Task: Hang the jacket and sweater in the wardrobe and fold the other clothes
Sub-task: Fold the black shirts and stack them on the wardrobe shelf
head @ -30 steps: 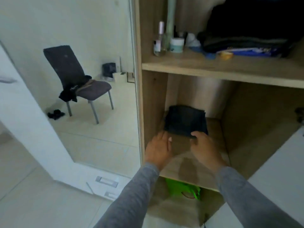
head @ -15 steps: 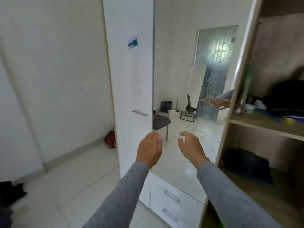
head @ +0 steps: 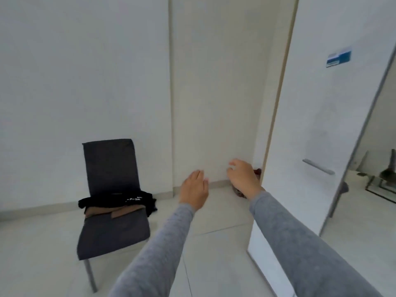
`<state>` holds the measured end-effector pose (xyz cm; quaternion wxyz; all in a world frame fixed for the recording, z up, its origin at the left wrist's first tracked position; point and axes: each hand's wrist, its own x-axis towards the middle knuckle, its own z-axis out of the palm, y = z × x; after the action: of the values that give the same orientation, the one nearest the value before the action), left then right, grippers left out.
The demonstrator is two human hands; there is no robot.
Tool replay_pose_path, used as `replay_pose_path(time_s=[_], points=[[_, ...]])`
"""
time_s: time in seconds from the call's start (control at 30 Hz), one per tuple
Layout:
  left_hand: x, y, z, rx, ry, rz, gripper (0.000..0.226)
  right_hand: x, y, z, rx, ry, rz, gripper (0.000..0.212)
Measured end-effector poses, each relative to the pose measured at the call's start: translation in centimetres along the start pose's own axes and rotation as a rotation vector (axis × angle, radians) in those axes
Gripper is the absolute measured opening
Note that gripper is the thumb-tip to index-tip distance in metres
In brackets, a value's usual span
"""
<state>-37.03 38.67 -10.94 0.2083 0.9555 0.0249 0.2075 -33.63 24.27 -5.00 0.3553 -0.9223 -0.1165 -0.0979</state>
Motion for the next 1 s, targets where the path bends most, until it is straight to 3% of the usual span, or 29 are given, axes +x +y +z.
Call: replay_pose_path(time_s=[0.1,0.43,0.73,1.0], points=[[3.0,-5.7,-1.2,0.058,0.025,-0.06,0.046,4.7,-2.9,4.7,0.034,-0.074,-0.072,0.036],[12.4,-23.4,-4.9,0.142,0.156,-0.321,0.044,20.6,-11.4,20.8,0.114,-0.322,-0.233,0.034],[13.6,-41.5,-4.2,0.173,0.096,-0.665,0.048,26.9,-18.0,38.8,0.147,-0.586,-0.265,0.029],[20.3,-57.6,-5.3,0.192,-0.004,-0.679,0.044,34.4,-22.4,53.1,0.102,-0.633,-0.193,0.02]])
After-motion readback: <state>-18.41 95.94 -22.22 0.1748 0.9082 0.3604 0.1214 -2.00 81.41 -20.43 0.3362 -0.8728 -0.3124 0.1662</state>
